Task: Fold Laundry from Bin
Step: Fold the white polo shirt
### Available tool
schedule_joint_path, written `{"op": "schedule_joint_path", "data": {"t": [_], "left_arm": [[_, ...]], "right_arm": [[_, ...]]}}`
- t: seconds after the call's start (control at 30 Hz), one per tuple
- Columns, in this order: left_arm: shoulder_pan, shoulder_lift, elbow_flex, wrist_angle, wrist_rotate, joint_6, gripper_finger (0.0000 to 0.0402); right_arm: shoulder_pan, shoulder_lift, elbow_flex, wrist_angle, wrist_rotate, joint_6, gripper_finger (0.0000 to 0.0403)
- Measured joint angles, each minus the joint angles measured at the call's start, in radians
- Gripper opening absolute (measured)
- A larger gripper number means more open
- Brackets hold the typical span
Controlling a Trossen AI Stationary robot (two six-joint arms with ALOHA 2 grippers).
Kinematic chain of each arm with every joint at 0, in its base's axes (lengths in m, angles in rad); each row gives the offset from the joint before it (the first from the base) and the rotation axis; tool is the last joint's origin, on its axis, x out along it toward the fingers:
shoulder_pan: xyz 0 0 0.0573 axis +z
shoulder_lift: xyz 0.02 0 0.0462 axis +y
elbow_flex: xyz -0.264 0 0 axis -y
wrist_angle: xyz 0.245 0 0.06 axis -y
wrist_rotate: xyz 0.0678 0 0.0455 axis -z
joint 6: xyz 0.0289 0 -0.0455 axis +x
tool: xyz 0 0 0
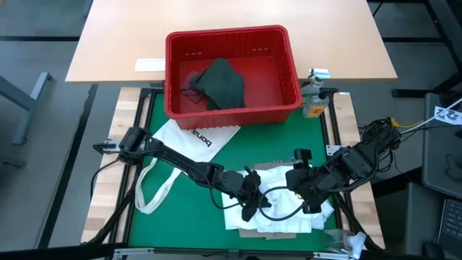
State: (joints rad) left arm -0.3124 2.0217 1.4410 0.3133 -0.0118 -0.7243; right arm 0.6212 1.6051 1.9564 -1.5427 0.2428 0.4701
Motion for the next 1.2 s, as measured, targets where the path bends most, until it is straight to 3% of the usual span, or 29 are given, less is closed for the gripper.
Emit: {"op": "schedule_joint_path", "data": {"t": [0.47, 0.57, 0.73, 0.9, 1.2], "left_arm": [[0.041, 0.021, 0.000, 0.073, -0.031, 0.003, 0.0131], [0.044, 0.021, 0.000, 0.137, -0.030, 0.101, 0.0145], [0.037, 0.021, 0.000, 0.238, -0.029, 0.327, 0.0152], [0.031, 0.021, 0.000, 0.367, 0.037, 0.418, 0.0152], [0.025, 0.021, 0.000, 0.237, 0.016, 0.414, 0.0152]], "right_arm": [[0.000, 0.000, 0.000, 0.001, 0.000, -0.003, 0.0160], [0.000, 0.000, 0.000, 0.001, 0.000, -0.004, 0.0160], [0.000, 0.000, 0.000, 0.001, 0.000, -0.004, 0.0160], [0.000, 0.000, 0.000, 0.021, 0.000, -0.004, 0.0160], [0.000, 0.000, 0.000, 0.032, 0.000, -0.004, 0.0160]]}}
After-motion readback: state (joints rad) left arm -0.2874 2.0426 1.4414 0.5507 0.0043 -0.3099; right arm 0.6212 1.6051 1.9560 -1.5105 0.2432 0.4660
